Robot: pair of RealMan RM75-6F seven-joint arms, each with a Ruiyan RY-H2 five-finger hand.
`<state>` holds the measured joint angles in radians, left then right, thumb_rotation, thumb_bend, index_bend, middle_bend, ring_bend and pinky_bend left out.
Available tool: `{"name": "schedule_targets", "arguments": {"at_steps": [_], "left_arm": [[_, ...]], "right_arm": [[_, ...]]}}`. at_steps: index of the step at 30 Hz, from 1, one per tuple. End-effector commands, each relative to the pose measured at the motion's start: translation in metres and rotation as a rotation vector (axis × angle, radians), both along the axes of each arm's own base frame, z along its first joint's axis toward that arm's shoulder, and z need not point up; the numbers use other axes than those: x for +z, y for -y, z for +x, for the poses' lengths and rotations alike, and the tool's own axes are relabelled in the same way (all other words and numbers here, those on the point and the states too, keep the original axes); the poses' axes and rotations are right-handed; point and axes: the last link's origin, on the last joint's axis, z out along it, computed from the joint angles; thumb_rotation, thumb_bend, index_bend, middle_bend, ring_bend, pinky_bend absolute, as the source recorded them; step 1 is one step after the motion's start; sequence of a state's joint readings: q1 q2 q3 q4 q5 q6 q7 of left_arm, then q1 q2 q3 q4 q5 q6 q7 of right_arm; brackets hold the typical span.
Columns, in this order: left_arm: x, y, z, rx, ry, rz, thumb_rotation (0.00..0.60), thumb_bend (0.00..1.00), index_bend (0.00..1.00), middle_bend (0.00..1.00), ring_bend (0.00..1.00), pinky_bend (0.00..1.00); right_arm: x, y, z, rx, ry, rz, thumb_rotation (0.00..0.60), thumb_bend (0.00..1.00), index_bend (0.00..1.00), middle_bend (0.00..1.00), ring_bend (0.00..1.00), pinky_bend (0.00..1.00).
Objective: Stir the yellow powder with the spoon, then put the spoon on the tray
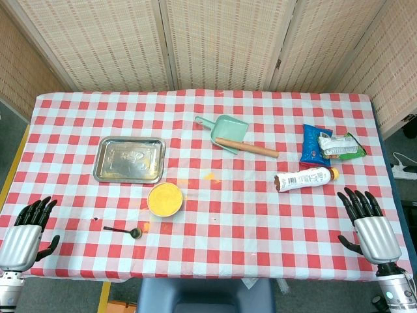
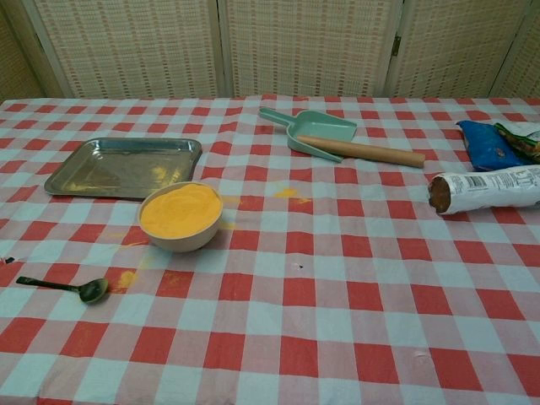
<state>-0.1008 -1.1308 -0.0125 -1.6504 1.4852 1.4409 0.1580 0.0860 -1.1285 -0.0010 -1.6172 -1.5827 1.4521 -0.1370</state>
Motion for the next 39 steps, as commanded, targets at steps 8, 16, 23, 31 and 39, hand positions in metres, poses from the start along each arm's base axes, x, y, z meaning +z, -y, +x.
{"name": "schedule_targets", "arguments": {"at_steps": [8,16,23,31,39], "left_arm": [[-0.014,0.008,0.003,-0.080,0.017,-0.082,0.600,0.39,0.00,0.19,0.14,0.33],[-0.038,0.011,0.017,-0.210,0.013,-0.210,0.600,0.37,0.09,1.00,1.00,1.00],[-0.052,-0.003,0.023,-0.188,0.085,-0.382,0.600,0.36,0.15,1.00,1.00,1.00],[-0.071,-0.030,0.022,-0.200,0.028,-0.349,0.600,0.39,0.32,1.00,1.00,1.00],[-0.101,-0.043,0.020,-0.261,-0.096,-0.317,0.600,0.39,0.43,1.00,1.00,1.00]], "right_arm": [[-0.001,-0.003,0.003,0.017,0.006,0.009,0.600,0.09,0.00,0.00,0.00,0.00],[0.002,-0.004,0.003,0.017,0.012,-0.002,0.600,0.09,0.00,0.00,0.00,0.00],[0.002,-0.004,0.002,0.014,0.013,0.001,0.600,0.09,0.00,0.00,0.00,0.00],[0.003,-0.003,0.001,0.006,0.011,-0.008,0.600,0.09,0.00,0.00,0.00,0.00],[0.003,-0.002,-0.001,-0.002,0.007,-0.012,0.600,0.09,0.00,0.00,0.00,0.00]]}}
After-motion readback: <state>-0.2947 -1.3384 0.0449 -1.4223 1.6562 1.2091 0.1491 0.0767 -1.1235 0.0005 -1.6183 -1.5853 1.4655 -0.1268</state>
